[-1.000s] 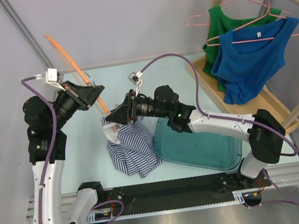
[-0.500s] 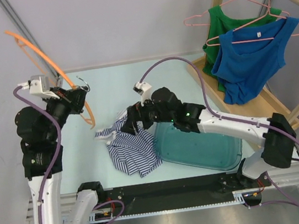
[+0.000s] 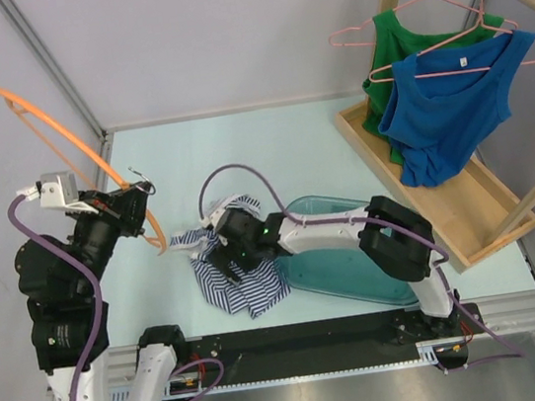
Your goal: Remove the tank top from the hanger
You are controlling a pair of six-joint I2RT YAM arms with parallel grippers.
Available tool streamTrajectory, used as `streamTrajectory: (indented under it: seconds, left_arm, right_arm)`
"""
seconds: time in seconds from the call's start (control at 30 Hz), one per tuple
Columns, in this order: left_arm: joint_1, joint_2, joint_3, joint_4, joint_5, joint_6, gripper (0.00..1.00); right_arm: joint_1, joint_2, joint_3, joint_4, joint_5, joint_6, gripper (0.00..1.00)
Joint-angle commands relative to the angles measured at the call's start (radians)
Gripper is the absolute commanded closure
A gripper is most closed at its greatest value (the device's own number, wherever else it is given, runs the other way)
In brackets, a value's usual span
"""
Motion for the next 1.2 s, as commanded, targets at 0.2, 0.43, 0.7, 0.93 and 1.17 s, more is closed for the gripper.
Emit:
streamTrajectory:
  seconds: [0.2, 0.43, 0.7, 0.93, 1.17]
  left_arm:
    - [0.002, 0.019, -0.031, 0.055, 0.094, -0.033, 1.0]
    - [0.004, 0.004, -0.001, 0.013, 0.028, 0.014, 1.0]
    - [0.004, 0.001, 0.018, -0.007, 0.004, 0.028, 1.0]
    - [0.004, 0.007, -0.059, 0.065, 0.102, -0.042, 1.0]
    - [0.004, 0.027, -0.131, 0.161, 0.235, -0.127, 1.0]
  right_arm:
    - [0.176, 0.128, 0.093, -0.012, 0.196, 0.001, 0.26]
    - [0.181, 0.011, 0.164, -0.012, 0.293, -0.037, 1.0]
    - [0.161, -0.449, 0.086, -0.09, 0.314, -0.058, 1.0]
    - [0.14, -0.873, -0.128, -0.247, 0.397, 0.069, 1.0]
    - [-0.027, -1.143, -0.252, -0.447, 0.225, 0.23, 1.0]
